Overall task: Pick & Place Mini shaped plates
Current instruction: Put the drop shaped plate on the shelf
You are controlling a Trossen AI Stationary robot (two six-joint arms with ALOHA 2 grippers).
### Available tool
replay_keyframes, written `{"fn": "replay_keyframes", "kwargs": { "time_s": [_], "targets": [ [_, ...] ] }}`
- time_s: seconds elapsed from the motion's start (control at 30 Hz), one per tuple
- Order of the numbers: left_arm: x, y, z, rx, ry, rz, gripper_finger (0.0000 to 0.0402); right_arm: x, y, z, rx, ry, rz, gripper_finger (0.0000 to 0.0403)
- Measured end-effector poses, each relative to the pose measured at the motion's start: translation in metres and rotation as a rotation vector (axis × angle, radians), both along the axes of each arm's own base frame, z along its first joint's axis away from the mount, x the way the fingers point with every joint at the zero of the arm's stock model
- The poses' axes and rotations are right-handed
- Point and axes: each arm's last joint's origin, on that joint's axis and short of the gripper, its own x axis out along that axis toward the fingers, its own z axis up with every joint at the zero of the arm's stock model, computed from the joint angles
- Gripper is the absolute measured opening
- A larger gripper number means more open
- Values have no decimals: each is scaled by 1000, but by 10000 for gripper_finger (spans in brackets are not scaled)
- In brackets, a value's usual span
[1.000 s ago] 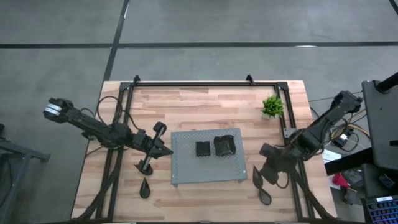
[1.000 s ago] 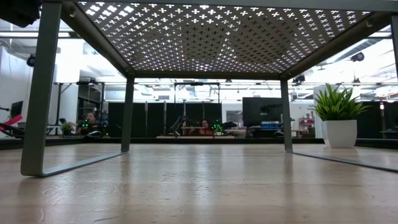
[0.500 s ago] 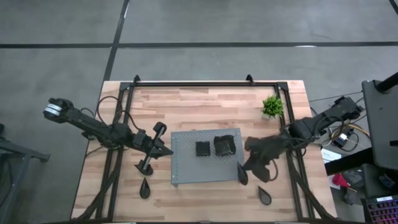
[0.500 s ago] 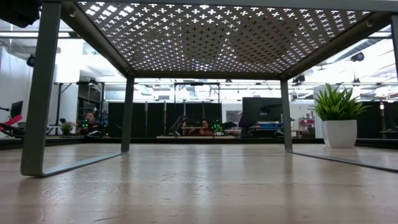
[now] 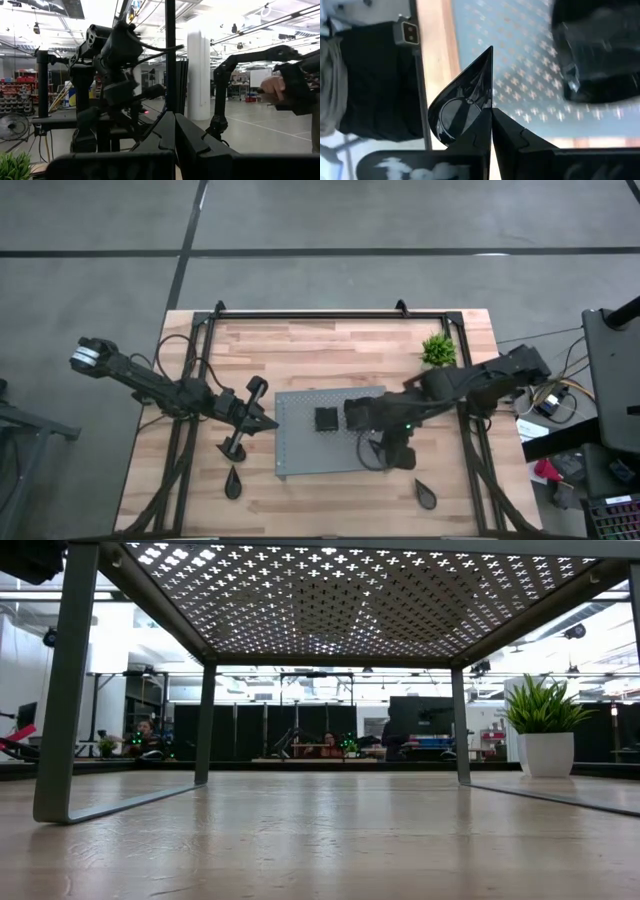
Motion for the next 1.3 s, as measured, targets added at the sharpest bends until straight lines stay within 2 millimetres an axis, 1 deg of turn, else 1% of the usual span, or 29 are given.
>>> {"fn": "replay_keyframes", "kwargs": {
  "time_s": [0.13,0.23,0.4,0.57,0.83,1.0,1.3],
  "targets": [
    [0,0,0,0,1,0,3,18,7,2,-4,-22,132,8],
    [0,0,0,0,1,0,3,29,10,1,-27,-10,184,8],
    [0,0,0,-3,4,-1,3,44,12,-11,-100,73,274,8],
    [0,0,0,-5,6,-4,3,58,16,-17,-141,84,331,8],
    [0,0,0,-8,8,-5,3,65,10,-22,-215,147,364,8],
    [0,0,0,-9,8,-5,3,65,9,-28,-223,159,392,8],
    [0,0,0,-9,8,-4,3,66,9,-29,-227,156,411,8]
  ]
}}
